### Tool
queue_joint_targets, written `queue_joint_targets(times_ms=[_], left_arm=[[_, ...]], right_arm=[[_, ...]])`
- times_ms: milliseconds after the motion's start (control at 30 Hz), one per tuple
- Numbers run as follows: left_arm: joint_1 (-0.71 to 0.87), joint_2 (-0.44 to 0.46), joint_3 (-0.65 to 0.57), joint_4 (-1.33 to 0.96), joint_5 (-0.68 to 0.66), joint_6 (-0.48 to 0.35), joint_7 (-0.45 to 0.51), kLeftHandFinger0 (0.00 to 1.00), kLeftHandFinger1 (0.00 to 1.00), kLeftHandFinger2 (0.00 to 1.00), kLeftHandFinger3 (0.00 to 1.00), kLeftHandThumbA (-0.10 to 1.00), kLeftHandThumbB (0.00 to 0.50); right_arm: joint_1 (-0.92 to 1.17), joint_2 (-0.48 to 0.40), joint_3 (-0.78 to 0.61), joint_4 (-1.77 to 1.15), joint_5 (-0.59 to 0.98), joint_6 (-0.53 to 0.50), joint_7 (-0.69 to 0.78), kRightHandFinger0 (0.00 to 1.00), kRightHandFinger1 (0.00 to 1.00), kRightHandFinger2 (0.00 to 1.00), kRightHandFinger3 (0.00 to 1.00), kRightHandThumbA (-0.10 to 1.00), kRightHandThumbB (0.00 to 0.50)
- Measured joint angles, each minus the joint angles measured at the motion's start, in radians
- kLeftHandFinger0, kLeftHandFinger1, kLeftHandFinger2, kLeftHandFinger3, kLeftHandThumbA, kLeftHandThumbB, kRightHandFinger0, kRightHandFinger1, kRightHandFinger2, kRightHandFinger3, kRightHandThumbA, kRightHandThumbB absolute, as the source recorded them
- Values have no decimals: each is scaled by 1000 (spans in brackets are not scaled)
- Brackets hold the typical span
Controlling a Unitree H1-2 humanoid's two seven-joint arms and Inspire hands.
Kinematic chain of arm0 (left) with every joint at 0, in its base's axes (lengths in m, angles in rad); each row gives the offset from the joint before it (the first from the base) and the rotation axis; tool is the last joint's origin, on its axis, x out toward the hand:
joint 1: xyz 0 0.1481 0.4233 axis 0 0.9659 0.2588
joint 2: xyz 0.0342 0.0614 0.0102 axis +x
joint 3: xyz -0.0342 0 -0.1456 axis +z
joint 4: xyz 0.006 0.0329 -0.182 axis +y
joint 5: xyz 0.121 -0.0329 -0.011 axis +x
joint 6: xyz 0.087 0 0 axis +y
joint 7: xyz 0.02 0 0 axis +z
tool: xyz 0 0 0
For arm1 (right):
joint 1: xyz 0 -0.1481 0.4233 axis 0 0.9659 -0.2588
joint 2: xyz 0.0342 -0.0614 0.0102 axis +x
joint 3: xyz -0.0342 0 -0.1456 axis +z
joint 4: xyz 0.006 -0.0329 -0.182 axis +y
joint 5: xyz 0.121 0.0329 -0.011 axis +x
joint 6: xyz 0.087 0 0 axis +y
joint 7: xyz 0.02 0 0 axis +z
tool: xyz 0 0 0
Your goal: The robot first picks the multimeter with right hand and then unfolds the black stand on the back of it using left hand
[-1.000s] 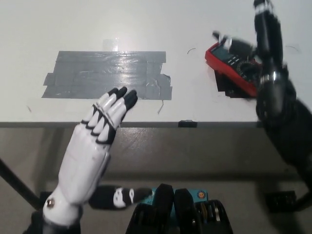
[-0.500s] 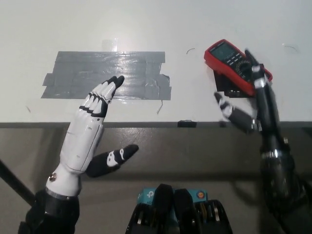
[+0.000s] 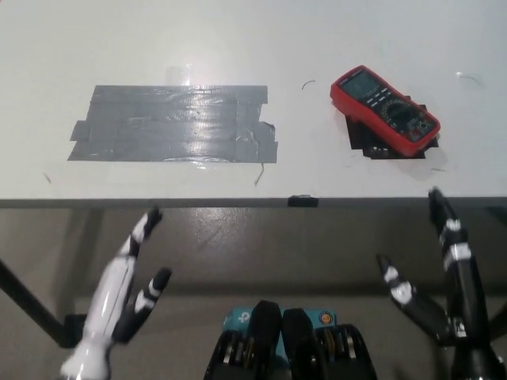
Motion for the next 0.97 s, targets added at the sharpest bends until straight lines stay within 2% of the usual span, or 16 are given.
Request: queue_joint_targets(times_ms=[167,267,333,700,867,967], left_arm=[[37,-1,0,0,-55,32,-18,1000,1000,1000,1000,1000,216],[37,0,0,0,-74,48,-26,1000,1000,1000,1000,1000,211],[36,0,0,0,-83,53,-31,1000,1000,1000,1000,1000,229],[36,0,0,-1,-112,74,-36,1000,1000,1000,1000,1000,240],[35,0,1,-1,-115,81,-36,1000,1000,1000,1000,1000,219],[33,1,2,0,-115,82,-35,1000,1000,1000,1000,1000,238]], right_arm=[[22,12,-33,6,49,-1,63,1000,1000,1000,1000,685,270],[23,30,-54,11,71,-1,96,1000,1000,1000,1000,685,258],[24,36,-65,16,82,-1,115,1000,1000,1000,1000,684,259],[34,71,-112,23,100,0,190,1000,1000,1000,1000,664,262],[34,78,-132,23,99,1,214,1000,1000,1000,1000,656,259],[33,83,-139,23,98,2,223,1000,1000,1000,1000,650,258]])
